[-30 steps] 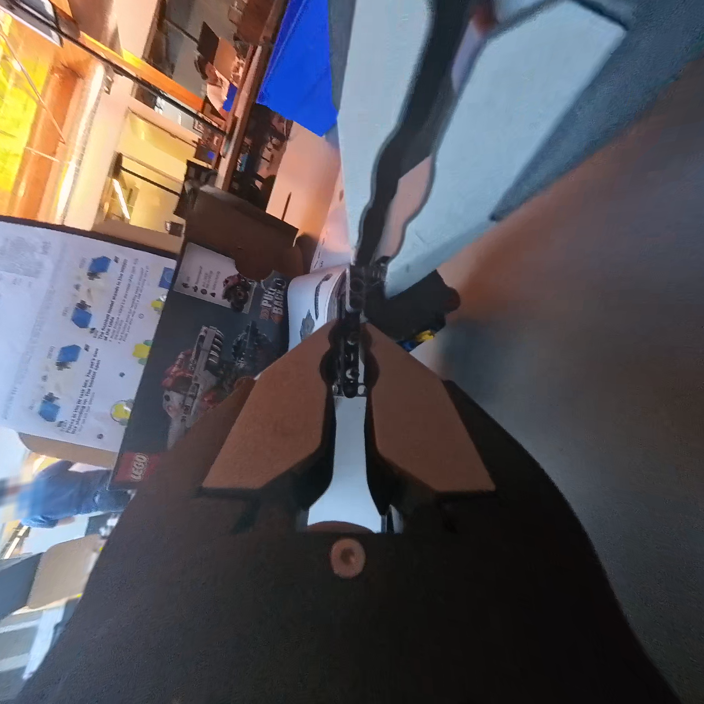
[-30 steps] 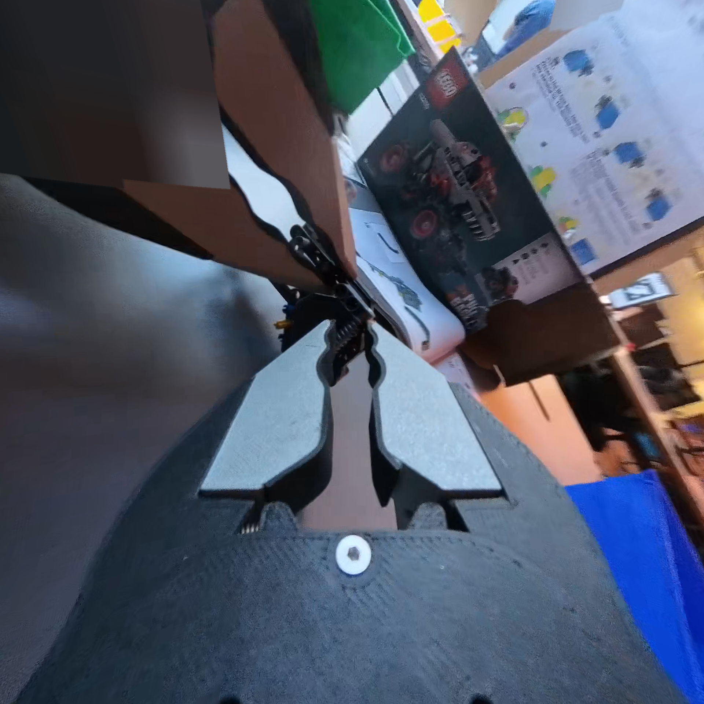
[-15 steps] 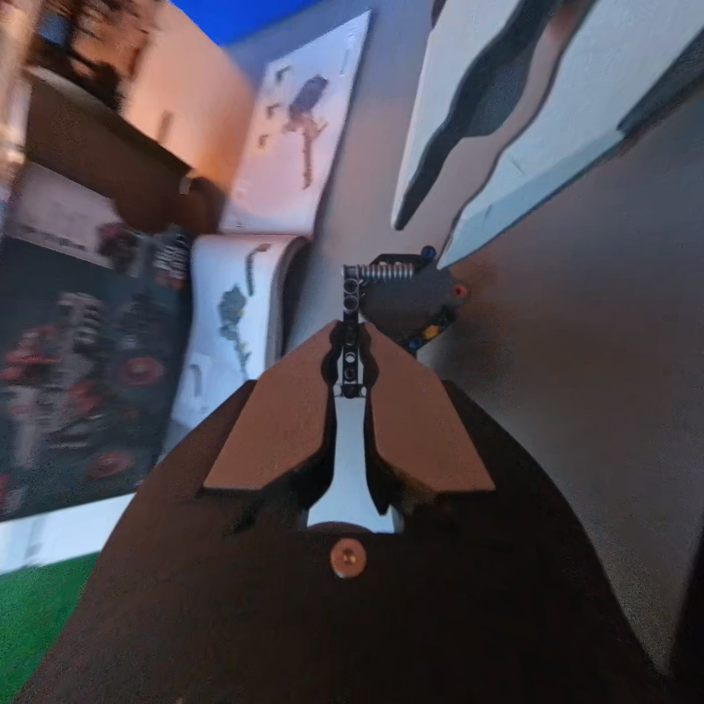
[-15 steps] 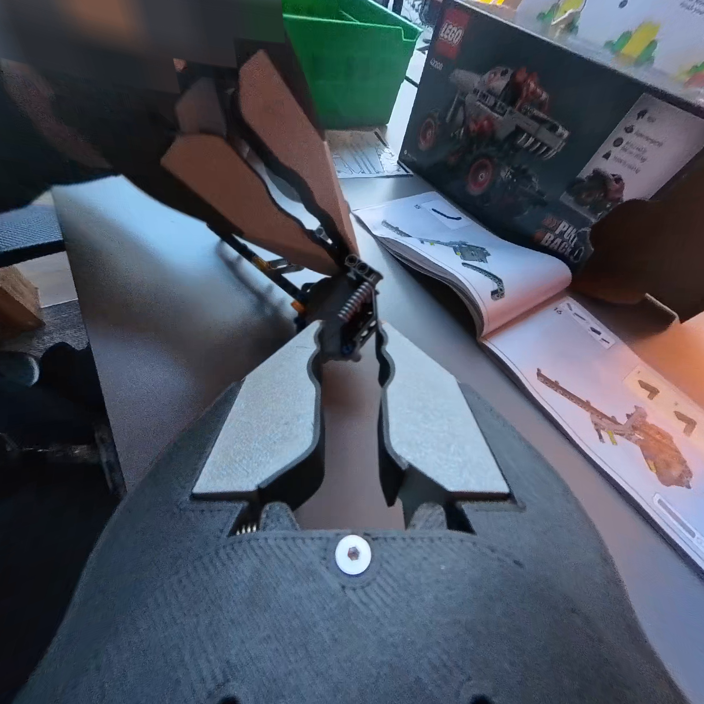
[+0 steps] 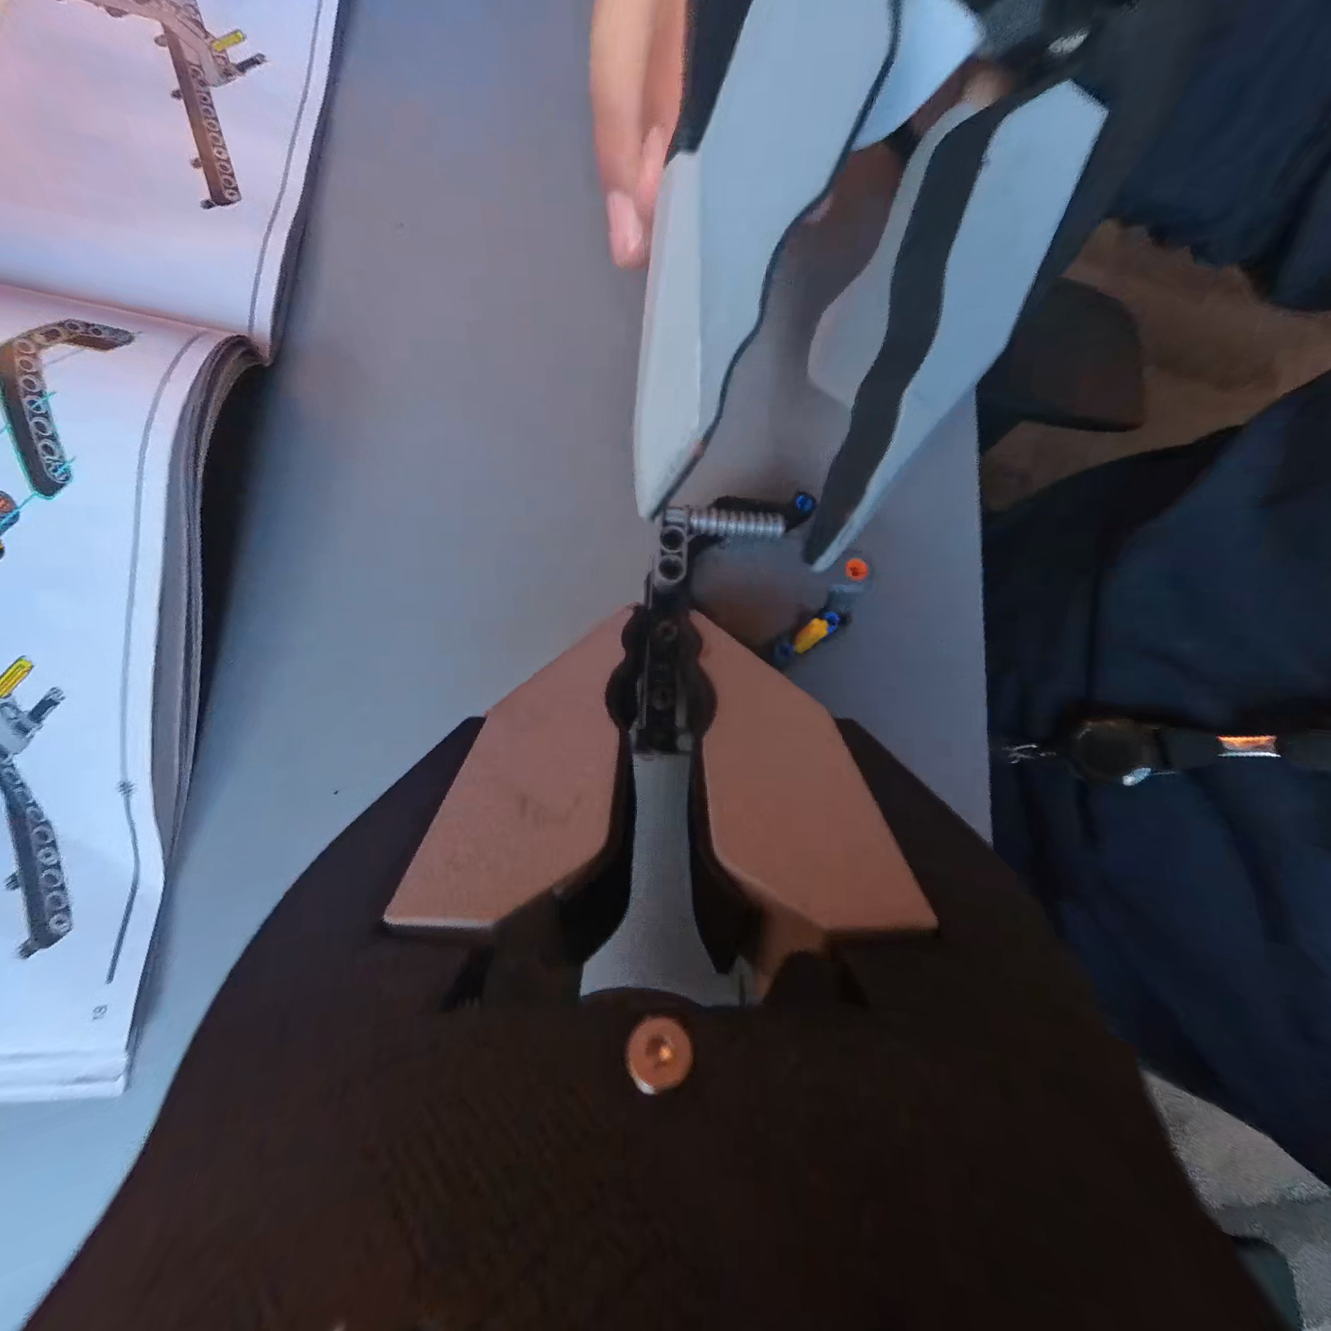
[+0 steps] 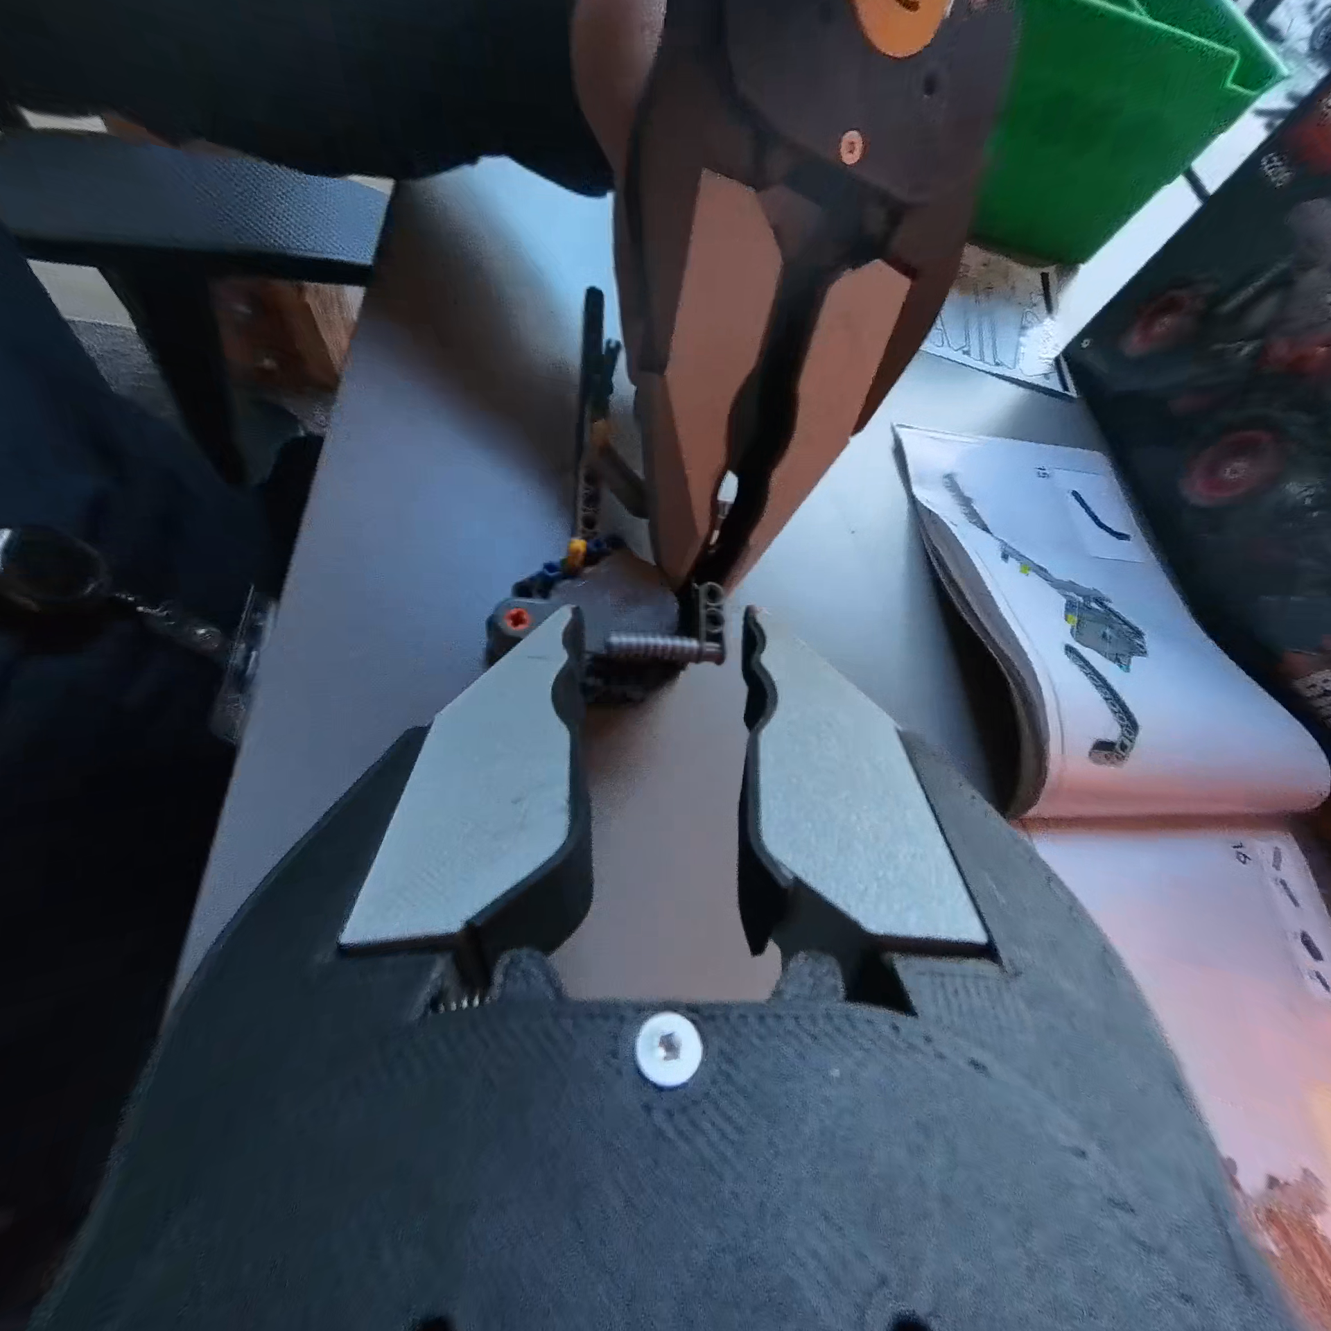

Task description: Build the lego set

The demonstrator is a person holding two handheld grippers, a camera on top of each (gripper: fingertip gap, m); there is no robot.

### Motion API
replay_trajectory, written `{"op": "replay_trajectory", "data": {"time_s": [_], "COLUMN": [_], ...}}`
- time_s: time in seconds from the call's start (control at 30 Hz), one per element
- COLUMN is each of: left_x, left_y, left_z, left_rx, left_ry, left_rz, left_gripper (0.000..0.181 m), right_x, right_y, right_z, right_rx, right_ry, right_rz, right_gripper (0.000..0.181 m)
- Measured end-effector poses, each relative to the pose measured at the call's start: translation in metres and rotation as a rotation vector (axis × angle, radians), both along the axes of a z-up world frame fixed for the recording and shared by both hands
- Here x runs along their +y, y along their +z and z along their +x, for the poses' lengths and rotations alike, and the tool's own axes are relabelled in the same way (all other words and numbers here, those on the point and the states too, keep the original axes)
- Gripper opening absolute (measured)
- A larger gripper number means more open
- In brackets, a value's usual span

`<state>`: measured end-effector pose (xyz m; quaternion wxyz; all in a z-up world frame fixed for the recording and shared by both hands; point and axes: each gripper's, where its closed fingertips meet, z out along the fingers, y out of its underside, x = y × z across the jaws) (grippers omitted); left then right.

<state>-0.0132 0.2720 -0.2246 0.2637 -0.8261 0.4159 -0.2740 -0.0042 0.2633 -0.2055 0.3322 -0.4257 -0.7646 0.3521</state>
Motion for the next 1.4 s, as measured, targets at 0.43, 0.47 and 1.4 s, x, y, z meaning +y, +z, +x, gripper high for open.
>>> {"op": "replay_trajectory", "data": {"time_s": [0.43, 0.47, 1.4], "left_x": [0.0, 0.001, 0.01], "left_y": [0.0, 0.0, 0.002], "left_z": [-0.002, -0.003, -0.009], "left_rx": [-0.17, -0.167, -0.177], "left_ry": [-0.017, -0.013, 0.048], "left_rz": [-0.028, -0.023, 0.034], "left_gripper": [0.005, 0.005, 0.006], "right_x": [0.009, 0.008, 0.02], "right_y": [-0.001, 0.0, 0.006], "right_z": [0.0, 0.0, -0.017], "right_rx": [-0.019, -0.023, -0.041], "right_ry": [0.065, 0.062, -0.049], "right_rz": [-0.237, -0.25, -0.416], "right_gripper": [0.038, 0.038, 0.027]}}
